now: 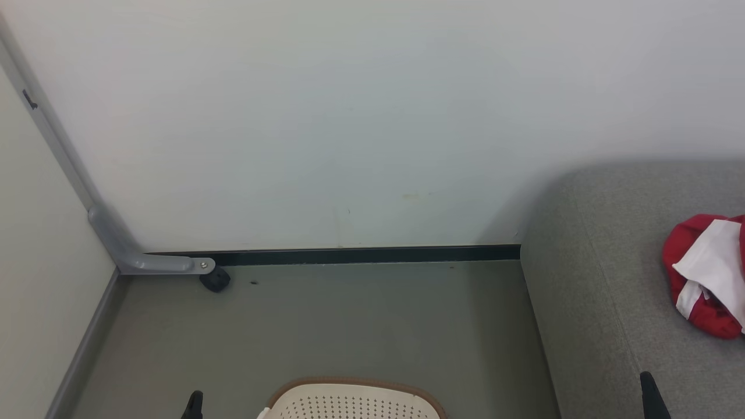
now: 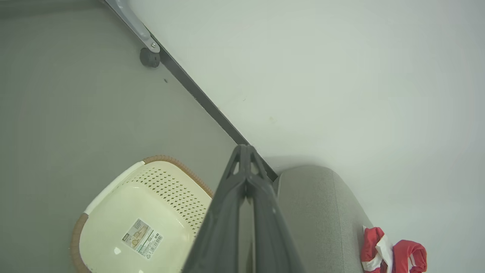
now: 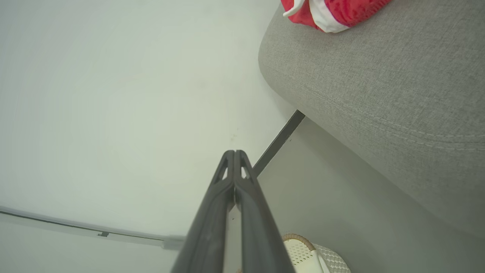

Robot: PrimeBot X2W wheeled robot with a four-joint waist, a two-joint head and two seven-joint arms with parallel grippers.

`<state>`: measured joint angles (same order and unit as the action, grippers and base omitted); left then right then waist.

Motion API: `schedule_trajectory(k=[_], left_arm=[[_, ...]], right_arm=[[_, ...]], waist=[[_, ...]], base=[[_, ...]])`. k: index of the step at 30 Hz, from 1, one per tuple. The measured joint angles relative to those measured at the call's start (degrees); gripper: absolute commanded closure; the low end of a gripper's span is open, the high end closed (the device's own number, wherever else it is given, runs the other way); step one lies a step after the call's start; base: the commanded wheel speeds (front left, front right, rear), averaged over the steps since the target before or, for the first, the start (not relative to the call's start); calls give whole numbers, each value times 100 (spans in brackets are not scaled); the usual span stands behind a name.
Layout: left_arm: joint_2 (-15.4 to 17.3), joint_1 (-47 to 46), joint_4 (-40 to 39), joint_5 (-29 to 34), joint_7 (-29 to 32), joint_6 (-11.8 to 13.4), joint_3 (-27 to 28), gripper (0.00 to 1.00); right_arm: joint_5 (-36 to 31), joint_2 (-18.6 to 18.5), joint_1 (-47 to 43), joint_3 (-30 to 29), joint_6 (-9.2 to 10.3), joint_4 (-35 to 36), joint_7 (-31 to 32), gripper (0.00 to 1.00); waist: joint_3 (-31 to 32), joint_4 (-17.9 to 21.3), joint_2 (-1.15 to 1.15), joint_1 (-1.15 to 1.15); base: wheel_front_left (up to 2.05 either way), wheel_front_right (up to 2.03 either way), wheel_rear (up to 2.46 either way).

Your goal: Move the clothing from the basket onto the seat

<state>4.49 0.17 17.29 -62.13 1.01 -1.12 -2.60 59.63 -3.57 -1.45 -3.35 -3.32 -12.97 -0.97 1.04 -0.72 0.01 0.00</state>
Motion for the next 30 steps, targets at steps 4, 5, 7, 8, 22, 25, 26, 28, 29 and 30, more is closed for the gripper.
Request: schedule_trajectory(k=[4,5,7,8,22,25,26,28,29,30], left_arm=[[-29,-9,0,-303,52,-48,59,100],[-34,-12,0,-361,73,-58,78,100],[-48,-30,0,-559,100,-97,118,100],[-53,-45,0,-619,107,-100,142,100],[-105,-237,0,-1622,301,-301,408,100],[-116,-249,0,-1794,353,-350,455,100],[-121,-251,0,-1895,357,-352,475,100],[-134,-263,0,-2048,379,-414,528,100],[-136,-271,0,-2096,398,-433,550,100],[-138,-286,1,-2154,402,-449,567,100]], right_arm=[[326,13,49,-46,-29,-47,97,100],[392,19,88,-57,-30,-54,99,100],[568,25,132,-79,-74,-57,146,100],[646,31,143,-90,-75,-69,148,100],[1750,70,339,-244,-181,-236,401,100],[1985,76,391,-281,-220,-261,454,100],[2071,79,409,-296,-224,-272,486,100],[2205,83,447,-314,-234,-291,510,100],[2297,85,454,-325,-248,-298,546,100],[2384,88,455,-334,-253,-310,554,100]], waist=[[-12,8,0,0],[-14,9,0,0],[-20,13,0,0],[-23,15,0,0],[-63,41,0,0],[-72,46,0,0],[-75,48,0,0],[-80,51,0,0],[-83,53,0,0],[-86,55,0,0]], base=[[0,0,0],[0,0,0],[0,0,0],[0,0,0],[0,0,0],[0,0,0],[0,0,0],[0,0,0],[0,0,0],[0,0,0]])
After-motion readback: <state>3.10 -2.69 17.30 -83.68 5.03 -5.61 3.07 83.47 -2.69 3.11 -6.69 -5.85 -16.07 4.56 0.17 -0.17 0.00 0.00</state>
